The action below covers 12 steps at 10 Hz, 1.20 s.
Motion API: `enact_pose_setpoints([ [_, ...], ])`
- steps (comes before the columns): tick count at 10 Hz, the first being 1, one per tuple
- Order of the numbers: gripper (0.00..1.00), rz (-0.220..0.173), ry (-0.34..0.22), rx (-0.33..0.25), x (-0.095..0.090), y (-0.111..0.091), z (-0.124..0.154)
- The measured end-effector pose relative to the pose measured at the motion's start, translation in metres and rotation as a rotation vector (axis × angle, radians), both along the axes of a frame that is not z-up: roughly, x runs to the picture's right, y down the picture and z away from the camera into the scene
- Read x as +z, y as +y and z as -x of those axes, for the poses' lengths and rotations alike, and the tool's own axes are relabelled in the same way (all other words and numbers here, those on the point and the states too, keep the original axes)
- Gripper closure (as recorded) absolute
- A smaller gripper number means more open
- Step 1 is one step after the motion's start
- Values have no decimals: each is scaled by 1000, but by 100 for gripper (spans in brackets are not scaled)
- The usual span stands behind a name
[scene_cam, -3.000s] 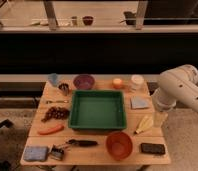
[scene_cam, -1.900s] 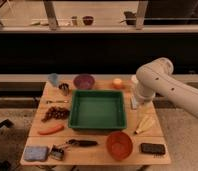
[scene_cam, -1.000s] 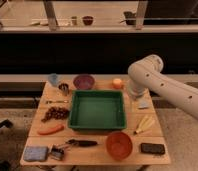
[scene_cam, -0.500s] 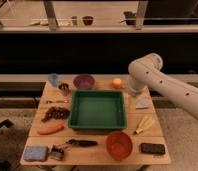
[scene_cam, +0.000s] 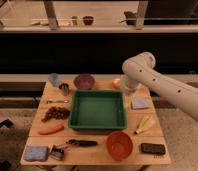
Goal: Place apple in plastic cup
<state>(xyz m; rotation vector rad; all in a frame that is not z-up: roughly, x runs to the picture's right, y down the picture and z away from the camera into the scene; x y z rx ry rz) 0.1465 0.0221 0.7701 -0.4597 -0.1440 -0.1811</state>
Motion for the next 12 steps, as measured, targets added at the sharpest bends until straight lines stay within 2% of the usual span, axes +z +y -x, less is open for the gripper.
enact_pose_setpoints([
  [8,20,-19,-38,-13,18,-16,34],
  [11,20,-30,-54,-29,21,-22,59],
  [12,20,-34,-64,-46,19,-26,82],
])
